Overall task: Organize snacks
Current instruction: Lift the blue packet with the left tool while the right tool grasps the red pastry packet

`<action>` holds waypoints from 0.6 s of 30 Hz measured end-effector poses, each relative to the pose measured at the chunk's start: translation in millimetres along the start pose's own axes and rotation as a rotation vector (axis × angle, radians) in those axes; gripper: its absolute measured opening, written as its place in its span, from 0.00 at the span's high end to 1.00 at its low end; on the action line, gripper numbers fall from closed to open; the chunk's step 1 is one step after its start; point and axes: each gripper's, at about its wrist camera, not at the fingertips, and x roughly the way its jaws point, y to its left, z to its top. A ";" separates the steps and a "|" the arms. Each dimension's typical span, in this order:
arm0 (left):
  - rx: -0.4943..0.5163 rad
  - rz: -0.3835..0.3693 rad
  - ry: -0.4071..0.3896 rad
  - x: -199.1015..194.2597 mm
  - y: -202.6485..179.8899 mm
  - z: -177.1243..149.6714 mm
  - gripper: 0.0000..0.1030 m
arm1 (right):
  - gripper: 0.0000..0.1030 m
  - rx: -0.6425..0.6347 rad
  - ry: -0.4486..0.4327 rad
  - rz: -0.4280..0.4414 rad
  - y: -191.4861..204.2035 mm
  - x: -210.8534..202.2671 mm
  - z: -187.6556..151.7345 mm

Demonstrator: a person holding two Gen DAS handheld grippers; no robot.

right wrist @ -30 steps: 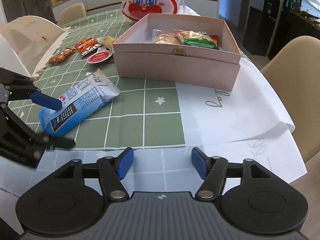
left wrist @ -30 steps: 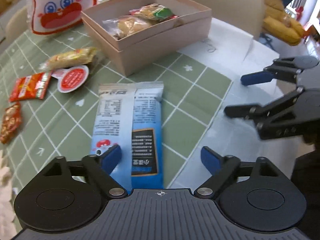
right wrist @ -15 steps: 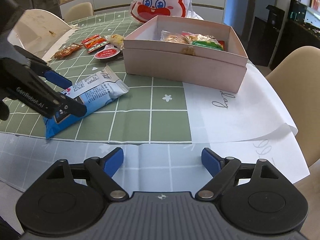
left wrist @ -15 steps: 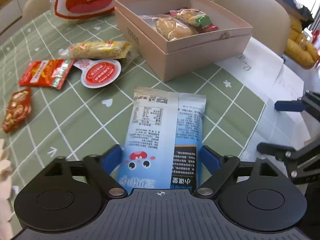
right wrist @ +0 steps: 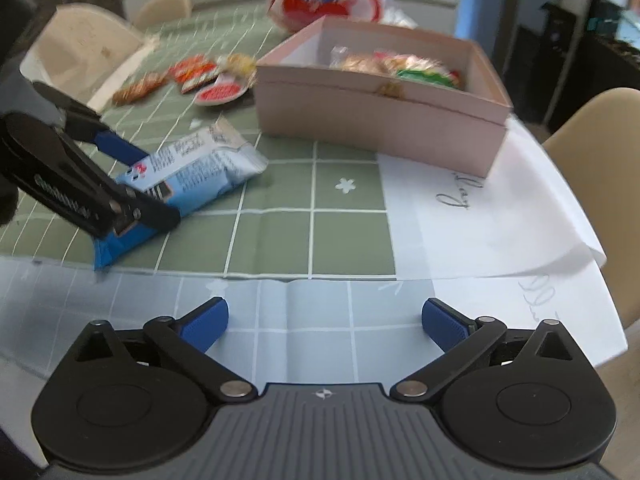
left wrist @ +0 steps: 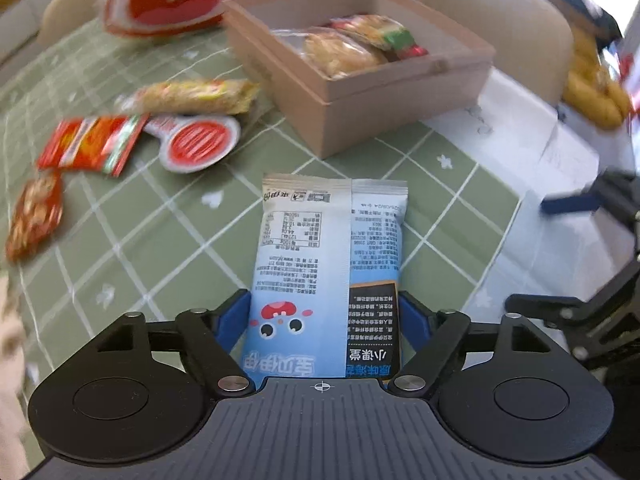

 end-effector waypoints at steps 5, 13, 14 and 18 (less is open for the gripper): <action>-0.267 -0.015 -0.106 -48.7 32.4 -33.6 0.20 | 0.16 0.147 0.012 0.181 0.2 -21.8 42.4; -0.675 0.052 -0.194 -109.8 104.5 -115.0 0.20 | 0.16 0.022 -0.024 0.252 111.4 11.9 146.0; -0.685 0.052 -0.195 -116.3 109.6 -123.7 0.20 | 0.16 -0.034 -0.062 0.248 129.2 20.7 158.4; -0.742 0.070 -0.207 -140.6 128.2 -157.0 0.20 | 0.16 -0.320 -0.172 0.252 195.3 71.7 203.8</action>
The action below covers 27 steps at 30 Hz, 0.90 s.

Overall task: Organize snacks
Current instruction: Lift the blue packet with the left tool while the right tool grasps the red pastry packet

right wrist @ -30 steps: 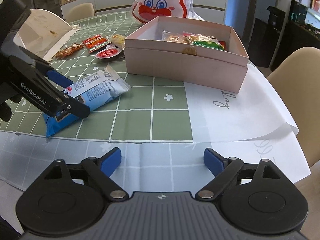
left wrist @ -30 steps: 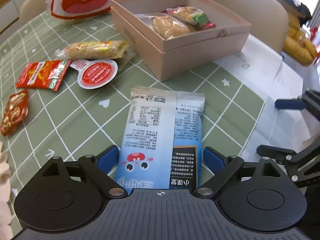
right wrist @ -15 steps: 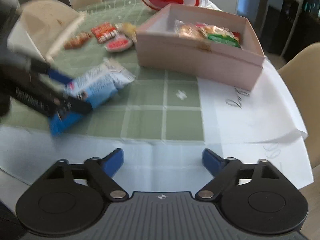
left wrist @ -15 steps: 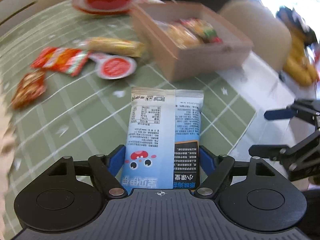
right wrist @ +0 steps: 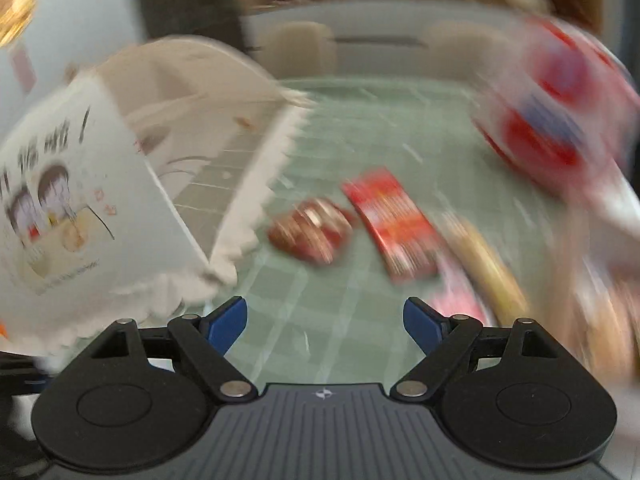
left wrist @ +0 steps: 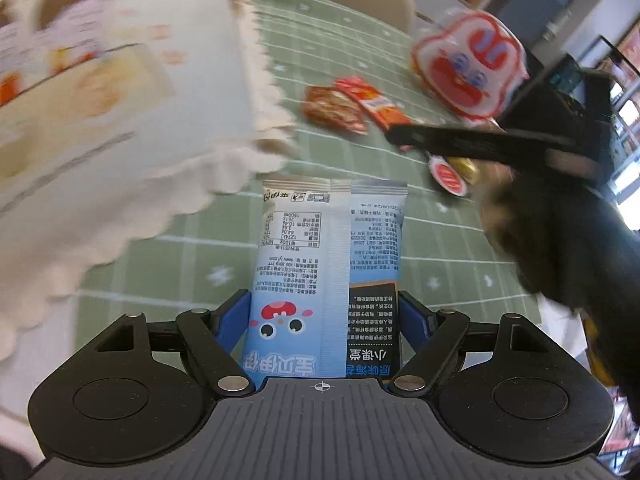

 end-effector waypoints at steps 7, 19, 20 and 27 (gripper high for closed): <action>-0.117 0.026 -0.028 -21.6 48.7 -10.3 0.20 | 0.16 -0.148 0.135 0.024 27.2 88.9 25.1; -0.162 -0.039 0.023 -7.5 58.4 -15.5 0.19 | 0.18 -0.473 0.008 0.037 41.9 100.7 31.8; -0.161 -0.038 0.028 -7.1 57.4 -17.0 0.19 | 0.18 -0.458 0.027 0.040 36.6 108.9 32.8; -0.126 -0.029 0.047 -8.7 44.7 -21.3 0.20 | 0.22 -0.099 0.094 0.129 -12.1 117.8 37.0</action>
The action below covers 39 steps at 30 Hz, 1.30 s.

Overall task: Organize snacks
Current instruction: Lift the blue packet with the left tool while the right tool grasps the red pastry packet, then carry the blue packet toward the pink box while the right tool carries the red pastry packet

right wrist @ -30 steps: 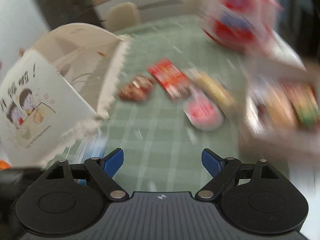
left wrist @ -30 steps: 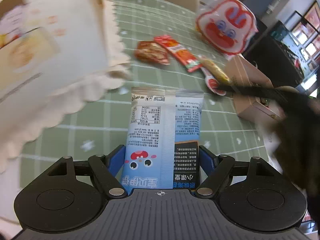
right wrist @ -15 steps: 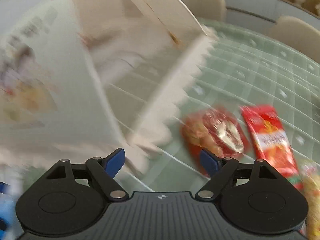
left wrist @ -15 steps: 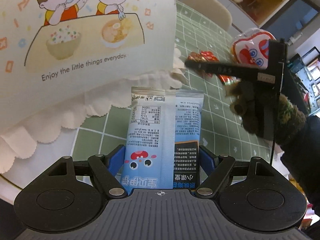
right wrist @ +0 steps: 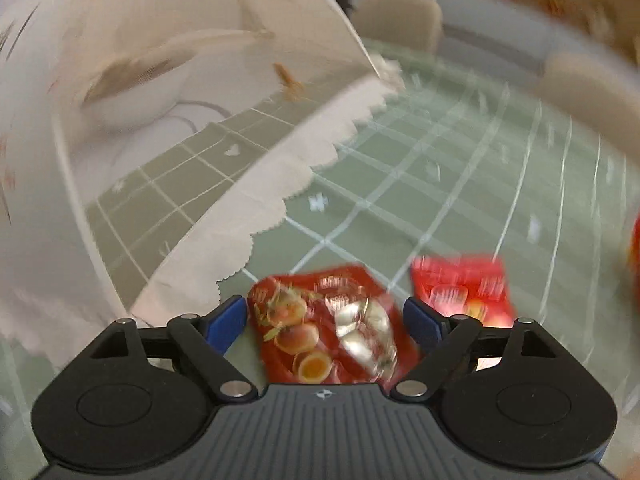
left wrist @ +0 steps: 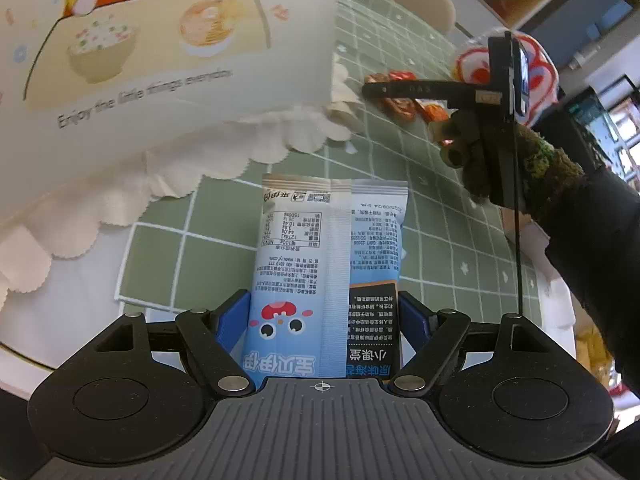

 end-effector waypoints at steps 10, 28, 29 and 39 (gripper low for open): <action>0.209 -0.095 0.096 26.9 -65.0 -10.8 0.19 | 0.34 0.140 -0.039 0.062 54.0 -144.2 -75.1; 0.704 -0.396 -0.106 48.8 -380.1 82.3 0.19 | 0.32 0.510 -0.316 -0.673 7.7 -448.2 -258.1; 0.707 -0.393 -0.128 56.6 -395.4 88.5 0.19 | 0.32 0.520 -0.326 -0.686 5.0 -452.1 -264.9; 0.649 -0.208 -0.079 150.8 -459.7 90.4 0.15 | 0.32 0.538 -0.390 -0.683 -30.7 -466.0 -312.6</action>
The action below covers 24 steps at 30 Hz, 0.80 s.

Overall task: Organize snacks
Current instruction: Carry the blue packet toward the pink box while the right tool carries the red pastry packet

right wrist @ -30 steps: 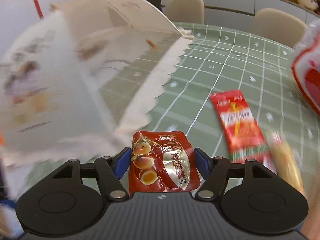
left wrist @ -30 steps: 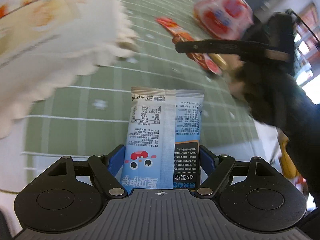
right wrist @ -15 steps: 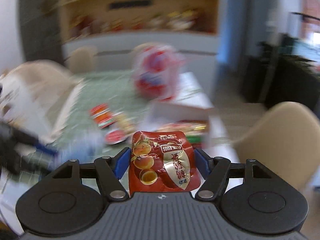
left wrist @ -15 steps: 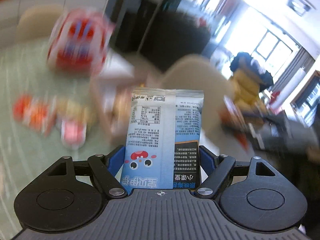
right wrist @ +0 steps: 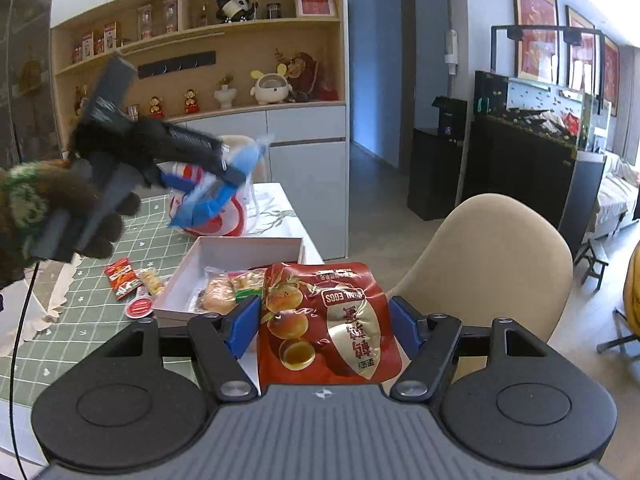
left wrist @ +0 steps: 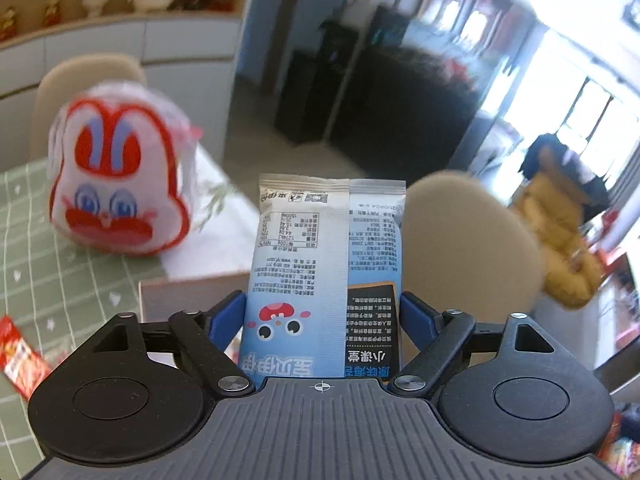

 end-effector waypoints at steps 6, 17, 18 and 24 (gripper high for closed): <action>0.030 0.183 0.161 67.8 14.4 -23.4 0.14 | 0.32 0.027 -0.003 0.053 -38.8 22.1 -19.4; -0.042 0.198 0.159 69.6 35.5 -43.0 0.14 | 0.32 -0.077 0.096 0.156 -47.9 87.5 -15.5; -0.084 0.158 0.161 67.6 39.4 -45.1 0.14 | 0.32 -0.090 0.104 0.170 -44.7 94.5 -14.6; -0.252 0.114 0.028 47.6 65.2 -50.8 0.14 | 0.32 -0.156 0.119 0.226 -21.0 121.1 -1.0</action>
